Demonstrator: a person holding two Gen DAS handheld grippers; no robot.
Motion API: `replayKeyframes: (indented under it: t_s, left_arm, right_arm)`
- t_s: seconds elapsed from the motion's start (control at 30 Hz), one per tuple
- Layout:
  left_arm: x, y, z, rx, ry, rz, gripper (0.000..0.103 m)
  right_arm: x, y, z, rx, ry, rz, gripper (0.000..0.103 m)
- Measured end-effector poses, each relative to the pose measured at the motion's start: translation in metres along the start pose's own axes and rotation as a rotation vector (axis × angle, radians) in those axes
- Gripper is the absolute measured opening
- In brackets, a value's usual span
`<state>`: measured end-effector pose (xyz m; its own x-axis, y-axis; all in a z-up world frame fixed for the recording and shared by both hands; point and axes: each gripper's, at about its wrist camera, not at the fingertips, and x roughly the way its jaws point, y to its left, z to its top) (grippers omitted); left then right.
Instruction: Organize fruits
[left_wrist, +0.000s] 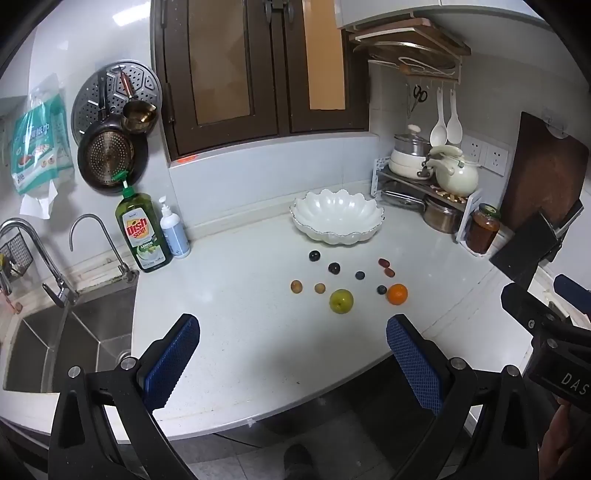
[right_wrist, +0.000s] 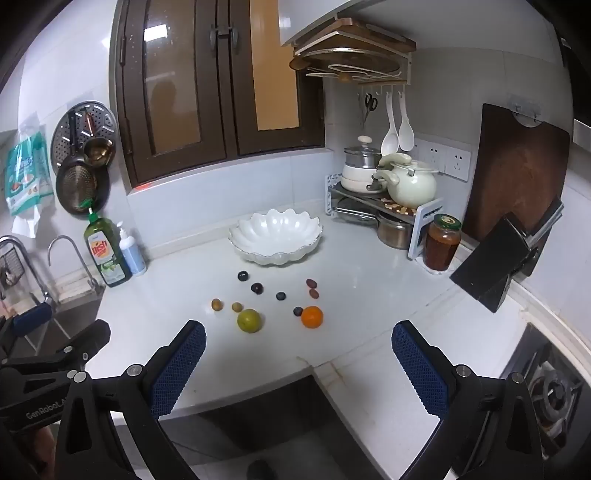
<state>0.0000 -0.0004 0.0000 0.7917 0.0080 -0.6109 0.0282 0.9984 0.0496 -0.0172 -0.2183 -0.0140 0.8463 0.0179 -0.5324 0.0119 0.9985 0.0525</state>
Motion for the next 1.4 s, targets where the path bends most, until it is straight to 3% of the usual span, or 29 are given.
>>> replayKeyframes:
  t_s: [0.37,1.4]
  left_arm:
    - [-0.003,-0.008,0.011,-0.005,0.018,-0.011,0.103]
    - [-0.011,0.001,0.001,-0.004,-0.022,-0.001,0.103]
  right_arm:
    - [0.000,0.001,0.002,0.000,-0.002,-0.003,0.102]
    - [-0.011,-0.002,0.001,-0.003,-0.023,-0.001,0.102]
